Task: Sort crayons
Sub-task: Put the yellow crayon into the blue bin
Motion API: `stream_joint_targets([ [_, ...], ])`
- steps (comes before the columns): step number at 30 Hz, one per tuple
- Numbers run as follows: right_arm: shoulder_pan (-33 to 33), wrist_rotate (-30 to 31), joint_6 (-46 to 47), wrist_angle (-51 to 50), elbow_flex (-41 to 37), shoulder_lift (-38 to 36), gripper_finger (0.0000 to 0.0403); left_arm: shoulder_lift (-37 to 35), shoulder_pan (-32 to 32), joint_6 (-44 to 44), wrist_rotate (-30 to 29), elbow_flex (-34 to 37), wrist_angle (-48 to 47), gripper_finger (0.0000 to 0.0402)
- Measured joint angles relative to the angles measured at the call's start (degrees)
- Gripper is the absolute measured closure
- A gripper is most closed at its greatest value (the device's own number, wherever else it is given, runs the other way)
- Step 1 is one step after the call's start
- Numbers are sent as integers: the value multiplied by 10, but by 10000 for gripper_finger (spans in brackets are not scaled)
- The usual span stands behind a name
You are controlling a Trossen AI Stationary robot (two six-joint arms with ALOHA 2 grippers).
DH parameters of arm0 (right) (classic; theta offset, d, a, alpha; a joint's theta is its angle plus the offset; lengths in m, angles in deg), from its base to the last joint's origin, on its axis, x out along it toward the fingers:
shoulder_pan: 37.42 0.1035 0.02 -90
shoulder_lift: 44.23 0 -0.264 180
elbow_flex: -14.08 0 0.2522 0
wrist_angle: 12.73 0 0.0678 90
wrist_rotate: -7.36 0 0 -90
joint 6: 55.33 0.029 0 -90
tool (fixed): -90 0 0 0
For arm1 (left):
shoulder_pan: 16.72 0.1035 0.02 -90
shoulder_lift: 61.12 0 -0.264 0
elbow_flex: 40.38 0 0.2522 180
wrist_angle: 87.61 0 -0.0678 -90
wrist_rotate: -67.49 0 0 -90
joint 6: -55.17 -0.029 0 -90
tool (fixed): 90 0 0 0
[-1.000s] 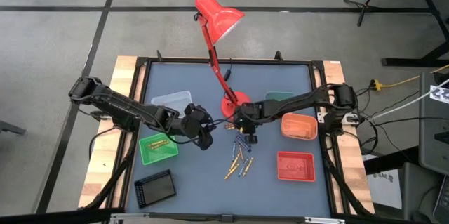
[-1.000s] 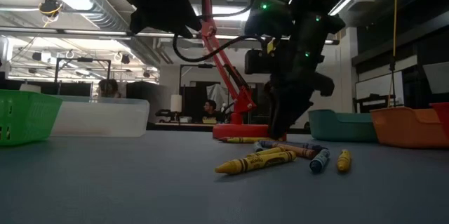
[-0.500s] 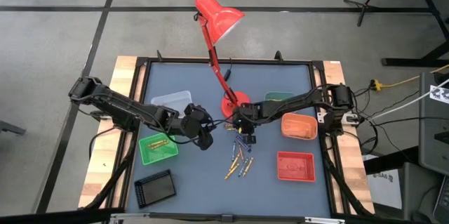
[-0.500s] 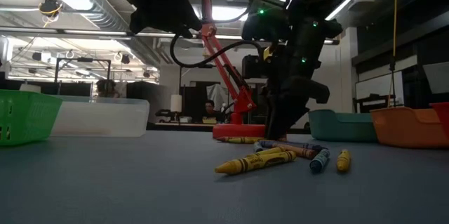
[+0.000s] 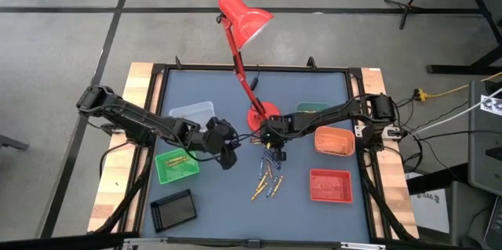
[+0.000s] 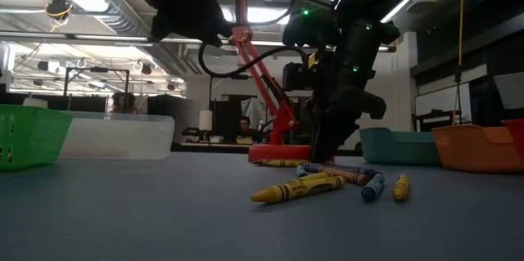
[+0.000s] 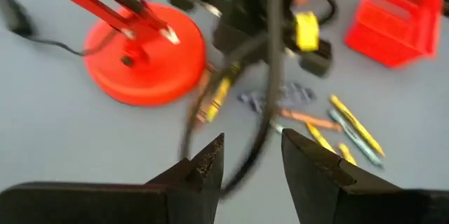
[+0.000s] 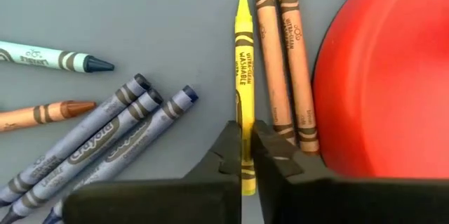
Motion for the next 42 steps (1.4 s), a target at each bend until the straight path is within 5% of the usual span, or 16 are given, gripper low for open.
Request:
stream_joint_targets([
  [8, 0, -38, 1, -64, 22, -13, 391, -4, -1, 0, 128, 0, -5, 274],
  [17, 0, -38, 1, -290, 139, -27, 393, -4, -2, -1, 208, 0, -9, 274],
  [29, 0, -38, -1, -461, 228, -63, 391, 3, -25, 25, 188, 0, 14, 274],
  [42, 44, -18, 1, -540, 190, -185, 391, 88, -53, 33, 50, 0, 282, 274],
])
